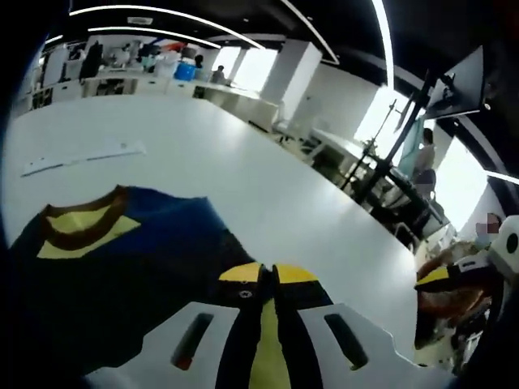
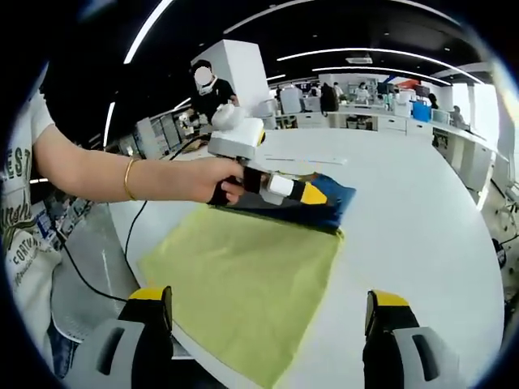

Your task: Fold the garment on the visible template until the final outline fits inside the template.

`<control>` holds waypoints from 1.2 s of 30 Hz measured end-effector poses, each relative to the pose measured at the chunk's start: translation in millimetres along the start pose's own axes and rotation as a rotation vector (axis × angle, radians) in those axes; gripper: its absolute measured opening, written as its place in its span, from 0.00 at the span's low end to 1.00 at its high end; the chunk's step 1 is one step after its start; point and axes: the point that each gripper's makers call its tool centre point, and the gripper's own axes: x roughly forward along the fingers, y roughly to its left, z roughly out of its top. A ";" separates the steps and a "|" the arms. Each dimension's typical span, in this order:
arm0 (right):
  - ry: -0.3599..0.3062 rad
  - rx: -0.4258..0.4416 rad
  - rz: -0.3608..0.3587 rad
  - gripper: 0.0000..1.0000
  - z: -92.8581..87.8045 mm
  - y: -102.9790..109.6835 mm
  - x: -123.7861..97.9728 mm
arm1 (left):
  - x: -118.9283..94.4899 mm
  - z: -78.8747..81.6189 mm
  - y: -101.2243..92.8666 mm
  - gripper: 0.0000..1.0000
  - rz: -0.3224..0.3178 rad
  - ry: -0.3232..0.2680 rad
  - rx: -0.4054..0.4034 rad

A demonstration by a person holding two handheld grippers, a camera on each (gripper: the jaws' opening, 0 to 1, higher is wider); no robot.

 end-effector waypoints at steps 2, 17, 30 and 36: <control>-0.001 0.001 0.002 0.98 -0.3 0.1 0.5 | 2.7 -4.2 -3.1 0.04 -0.011 0.000 0.030; 0.011 -0.027 0.048 0.99 2.1 6.8 7.2 | -22.7 8.4 -16.0 0.75 -0.086 -0.106 0.162; 0.014 -0.052 0.109 0.99 4.1 17.2 14.1 | -60.2 3.3 1.2 0.99 -0.057 -0.111 0.207; 0.036 -0.072 0.151 0.99 1.9 20.9 15.1 | -89.0 -2.0 12.9 0.99 -0.033 -0.110 0.217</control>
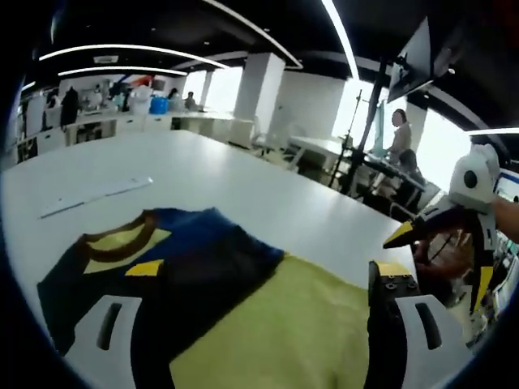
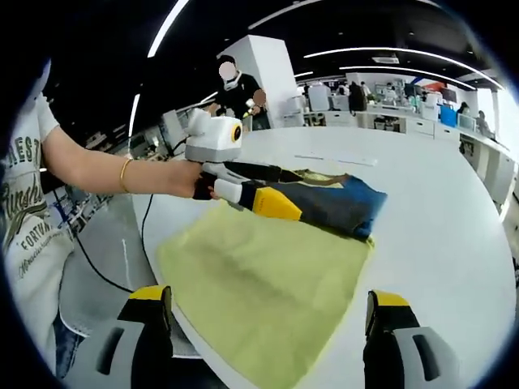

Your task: Fold the garment on the visible template until the final outline fits inside the template.

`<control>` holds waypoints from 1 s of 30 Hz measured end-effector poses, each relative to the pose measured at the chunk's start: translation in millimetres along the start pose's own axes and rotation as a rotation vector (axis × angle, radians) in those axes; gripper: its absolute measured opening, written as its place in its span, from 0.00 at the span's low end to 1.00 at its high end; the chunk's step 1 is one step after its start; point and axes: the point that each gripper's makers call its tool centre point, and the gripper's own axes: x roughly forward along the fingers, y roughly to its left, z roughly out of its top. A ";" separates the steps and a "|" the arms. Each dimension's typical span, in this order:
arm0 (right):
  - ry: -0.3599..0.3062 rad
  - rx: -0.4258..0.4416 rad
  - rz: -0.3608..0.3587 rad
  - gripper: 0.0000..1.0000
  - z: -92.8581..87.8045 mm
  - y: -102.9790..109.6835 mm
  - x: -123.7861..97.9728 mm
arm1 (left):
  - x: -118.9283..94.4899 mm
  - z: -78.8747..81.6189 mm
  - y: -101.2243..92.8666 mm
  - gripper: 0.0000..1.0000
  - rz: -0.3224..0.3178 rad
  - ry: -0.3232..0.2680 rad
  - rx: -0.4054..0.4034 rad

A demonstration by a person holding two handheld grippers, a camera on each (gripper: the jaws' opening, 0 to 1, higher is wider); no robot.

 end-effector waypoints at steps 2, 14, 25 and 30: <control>0.011 -0.016 0.007 0.99 -1.5 0.5 -0.3 | -10.7 -1.0 1.5 0.99 0.003 -0.004 0.004; 0.071 -0.103 0.045 0.97 -8.5 6.3 2.5 | -64.5 -11.3 3.3 0.97 0.029 -0.020 0.039; 0.103 -0.137 0.075 0.94 -18.1 17.0 5.7 | -116.9 -28.5 -2.0 0.92 0.049 -0.017 0.064; 0.108 -0.139 0.082 0.92 -22.0 21.0 8.8 | -136.1 -40.7 0.7 0.90 0.087 -0.009 0.068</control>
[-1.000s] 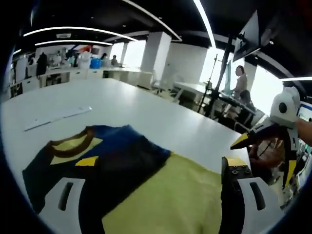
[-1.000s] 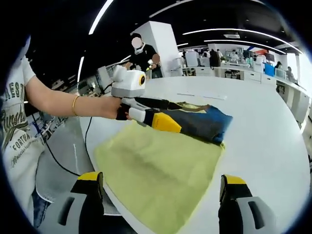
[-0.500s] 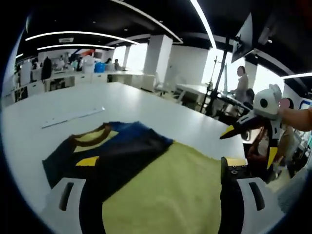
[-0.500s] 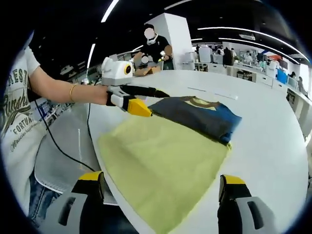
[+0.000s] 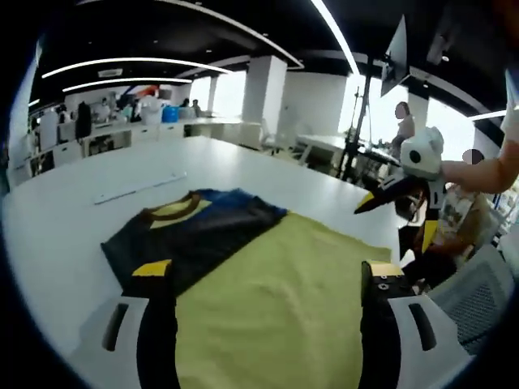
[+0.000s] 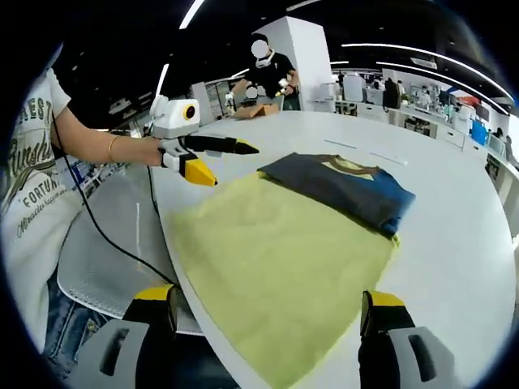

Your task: Fold the garment on the visible template until the final outline fits inside the template.

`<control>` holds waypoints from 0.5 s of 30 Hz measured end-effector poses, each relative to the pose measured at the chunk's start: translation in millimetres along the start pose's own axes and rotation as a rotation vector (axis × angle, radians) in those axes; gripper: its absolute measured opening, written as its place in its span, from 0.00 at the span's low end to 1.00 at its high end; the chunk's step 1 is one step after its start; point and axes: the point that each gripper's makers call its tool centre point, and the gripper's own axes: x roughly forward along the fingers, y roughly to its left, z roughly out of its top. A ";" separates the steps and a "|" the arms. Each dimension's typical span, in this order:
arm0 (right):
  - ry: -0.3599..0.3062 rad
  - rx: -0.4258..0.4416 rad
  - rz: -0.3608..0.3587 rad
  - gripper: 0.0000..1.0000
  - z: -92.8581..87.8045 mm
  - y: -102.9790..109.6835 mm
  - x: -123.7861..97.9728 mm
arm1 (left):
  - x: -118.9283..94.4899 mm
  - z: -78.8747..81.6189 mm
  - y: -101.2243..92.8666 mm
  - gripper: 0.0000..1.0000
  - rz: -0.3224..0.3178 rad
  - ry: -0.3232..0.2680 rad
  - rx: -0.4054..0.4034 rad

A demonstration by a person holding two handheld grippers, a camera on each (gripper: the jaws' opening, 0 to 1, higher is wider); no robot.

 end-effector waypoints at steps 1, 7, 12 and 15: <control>0.001 0.000 0.001 0.92 -0.3 0.3 0.3 | -4.3 -3.0 -1.8 0.90 -0.001 -0.003 -0.025; 0.014 -0.014 -0.005 0.89 -4.9 2.2 3.8 | -25.0 -26.1 -10.7 0.86 0.016 0.015 -0.050; 0.008 -0.008 -0.012 0.87 -8.2 4.6 5.9 | -39.8 -44.4 -16.8 0.83 0.025 0.043 -0.069; 0.013 -0.012 -0.017 0.87 -12.5 6.6 8.1 | -47.0 -50.2 -17.6 0.82 0.028 0.049 -0.068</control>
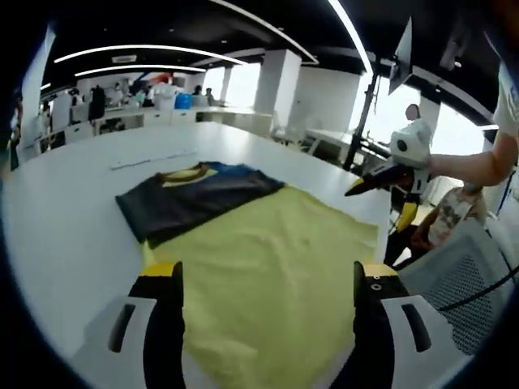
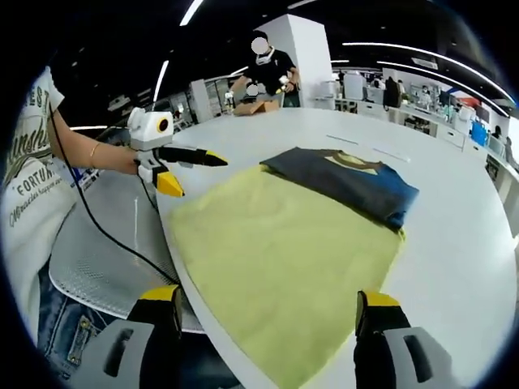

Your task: Fold the garment on the visible template until the final outline fits inside the template.

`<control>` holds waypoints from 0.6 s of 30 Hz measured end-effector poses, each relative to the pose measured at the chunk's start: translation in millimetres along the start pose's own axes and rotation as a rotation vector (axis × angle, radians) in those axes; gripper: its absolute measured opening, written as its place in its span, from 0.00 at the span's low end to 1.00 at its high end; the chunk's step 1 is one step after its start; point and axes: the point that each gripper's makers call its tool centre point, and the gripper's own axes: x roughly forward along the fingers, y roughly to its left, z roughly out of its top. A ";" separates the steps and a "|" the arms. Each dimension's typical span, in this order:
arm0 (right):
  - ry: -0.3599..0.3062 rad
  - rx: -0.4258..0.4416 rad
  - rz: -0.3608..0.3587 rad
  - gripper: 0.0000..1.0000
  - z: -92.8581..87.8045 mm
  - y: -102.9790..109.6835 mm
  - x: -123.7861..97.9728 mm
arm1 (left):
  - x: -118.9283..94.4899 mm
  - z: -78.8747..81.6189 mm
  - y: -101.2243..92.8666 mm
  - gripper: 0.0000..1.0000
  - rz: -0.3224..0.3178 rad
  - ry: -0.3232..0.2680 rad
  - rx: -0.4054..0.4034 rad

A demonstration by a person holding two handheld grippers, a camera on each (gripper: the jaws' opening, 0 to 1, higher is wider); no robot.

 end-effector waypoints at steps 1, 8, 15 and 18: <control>0.003 0.001 0.001 0.87 -2.0 1.4 1.0 | -2.5 -3.6 1.0 0.81 0.004 0.011 -0.003; 0.008 0.000 -0.018 0.85 -9.8 4.0 5.0 | -16.4 -24.3 -2.9 0.77 0.003 0.068 0.019; 0.051 -0.021 -0.029 0.79 -23.3 4.4 4.3 | -28.9 -48.7 -8.7 0.71 -0.020 0.162 0.075; 0.079 -0.032 -0.031 0.73 -30.0 3.6 4.4 | -32.4 -55.8 -12.6 0.64 -0.041 0.196 0.099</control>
